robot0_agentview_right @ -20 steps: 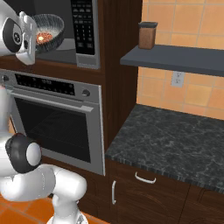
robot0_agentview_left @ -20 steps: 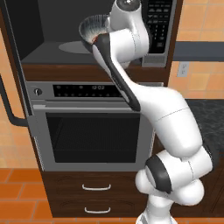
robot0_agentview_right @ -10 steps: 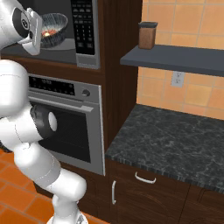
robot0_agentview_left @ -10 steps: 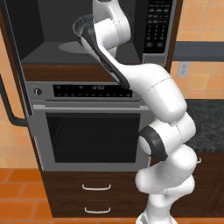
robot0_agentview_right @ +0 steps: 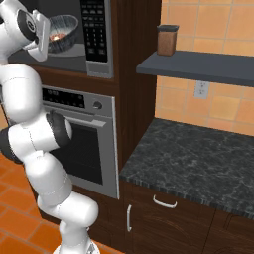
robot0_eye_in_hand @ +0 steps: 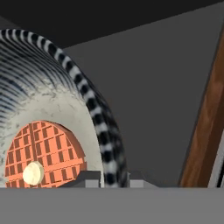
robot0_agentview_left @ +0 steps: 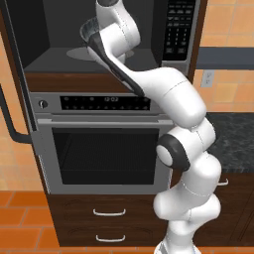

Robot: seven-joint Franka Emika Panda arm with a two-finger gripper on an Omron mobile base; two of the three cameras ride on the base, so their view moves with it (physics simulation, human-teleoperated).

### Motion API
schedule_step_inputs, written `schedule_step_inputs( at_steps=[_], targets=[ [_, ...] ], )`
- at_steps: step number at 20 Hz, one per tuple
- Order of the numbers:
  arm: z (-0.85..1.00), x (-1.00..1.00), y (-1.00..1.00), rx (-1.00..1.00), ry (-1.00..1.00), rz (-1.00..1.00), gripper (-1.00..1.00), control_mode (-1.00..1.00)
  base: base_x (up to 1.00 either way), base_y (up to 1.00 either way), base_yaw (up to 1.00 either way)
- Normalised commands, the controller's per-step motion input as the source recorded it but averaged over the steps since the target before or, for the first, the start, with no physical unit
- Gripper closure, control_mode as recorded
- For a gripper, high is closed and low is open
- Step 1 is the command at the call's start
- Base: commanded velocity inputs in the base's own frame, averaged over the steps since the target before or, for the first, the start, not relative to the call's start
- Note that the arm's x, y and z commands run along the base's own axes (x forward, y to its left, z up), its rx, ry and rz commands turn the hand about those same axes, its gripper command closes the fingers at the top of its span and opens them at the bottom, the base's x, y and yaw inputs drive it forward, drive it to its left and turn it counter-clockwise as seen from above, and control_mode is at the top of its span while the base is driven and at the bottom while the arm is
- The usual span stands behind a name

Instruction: Open the microwave, place the bowl with waffle inside the microwave, then close the microwave door and turn it on.

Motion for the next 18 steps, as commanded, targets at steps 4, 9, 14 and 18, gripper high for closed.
schedule_step_inputs(
  at_steps=[4,9,14,18],
  targets=[
    [-0.43,0.47,-0.03,0.0,-0.09,0.0,1.0,-1.0,0.0,0.0,0.0],
    [-0.05,0.47,0.0,0.04,-0.1,0.0,1.0,-1.0,0.0,0.0,0.0],
    [0.0,0.61,0.0,0.03,-0.01,0.0,1.0,-1.0,0.0,0.0,0.0],
    [-0.07,0.15,0.0,0.0,0.0,0.0,-1.0,-1.0,0.0,0.0,0.0]
  ],
)
